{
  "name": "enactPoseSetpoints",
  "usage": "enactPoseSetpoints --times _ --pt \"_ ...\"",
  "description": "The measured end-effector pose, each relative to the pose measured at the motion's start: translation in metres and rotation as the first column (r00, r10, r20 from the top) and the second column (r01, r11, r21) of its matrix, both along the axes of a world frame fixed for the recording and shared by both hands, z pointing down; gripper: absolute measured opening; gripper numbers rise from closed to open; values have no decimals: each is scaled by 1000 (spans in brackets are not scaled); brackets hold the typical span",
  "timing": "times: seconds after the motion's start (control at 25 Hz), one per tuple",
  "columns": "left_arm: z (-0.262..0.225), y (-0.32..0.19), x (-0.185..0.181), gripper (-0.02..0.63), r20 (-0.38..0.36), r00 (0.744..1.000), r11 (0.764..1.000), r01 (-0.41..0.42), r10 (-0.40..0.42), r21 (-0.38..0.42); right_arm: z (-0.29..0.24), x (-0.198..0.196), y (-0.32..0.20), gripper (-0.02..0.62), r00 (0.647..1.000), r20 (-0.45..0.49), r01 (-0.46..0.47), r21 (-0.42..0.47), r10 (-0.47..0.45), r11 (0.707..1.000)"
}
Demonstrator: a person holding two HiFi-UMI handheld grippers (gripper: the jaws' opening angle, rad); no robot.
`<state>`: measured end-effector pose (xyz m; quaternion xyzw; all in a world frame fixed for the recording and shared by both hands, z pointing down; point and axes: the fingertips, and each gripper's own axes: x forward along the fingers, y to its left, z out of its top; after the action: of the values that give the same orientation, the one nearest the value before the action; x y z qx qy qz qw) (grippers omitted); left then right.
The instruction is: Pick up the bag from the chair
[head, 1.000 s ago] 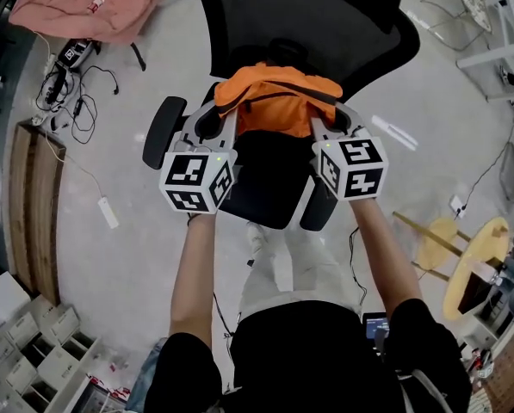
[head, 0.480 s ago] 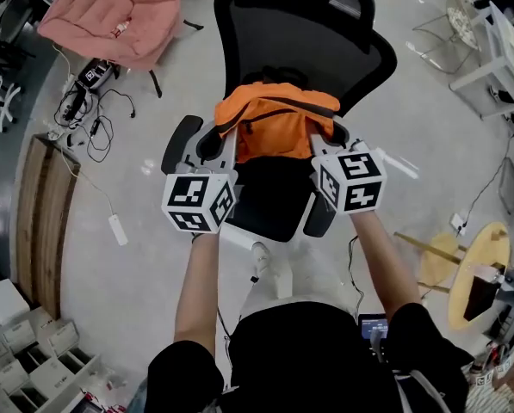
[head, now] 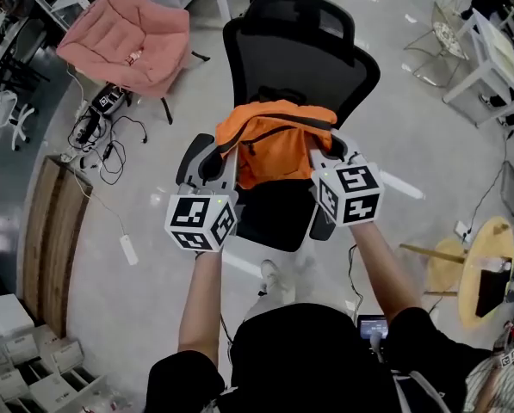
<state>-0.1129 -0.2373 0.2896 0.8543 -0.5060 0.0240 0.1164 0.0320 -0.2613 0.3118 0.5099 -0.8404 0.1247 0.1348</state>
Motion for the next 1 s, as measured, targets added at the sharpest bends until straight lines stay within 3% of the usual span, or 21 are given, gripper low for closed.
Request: enactPoseSetpoints --times 1.0 --pt "-81 136 -4 23 8 998 992 -65 64 112 -85 -7 133 35 997 56 -50 135 43 990"
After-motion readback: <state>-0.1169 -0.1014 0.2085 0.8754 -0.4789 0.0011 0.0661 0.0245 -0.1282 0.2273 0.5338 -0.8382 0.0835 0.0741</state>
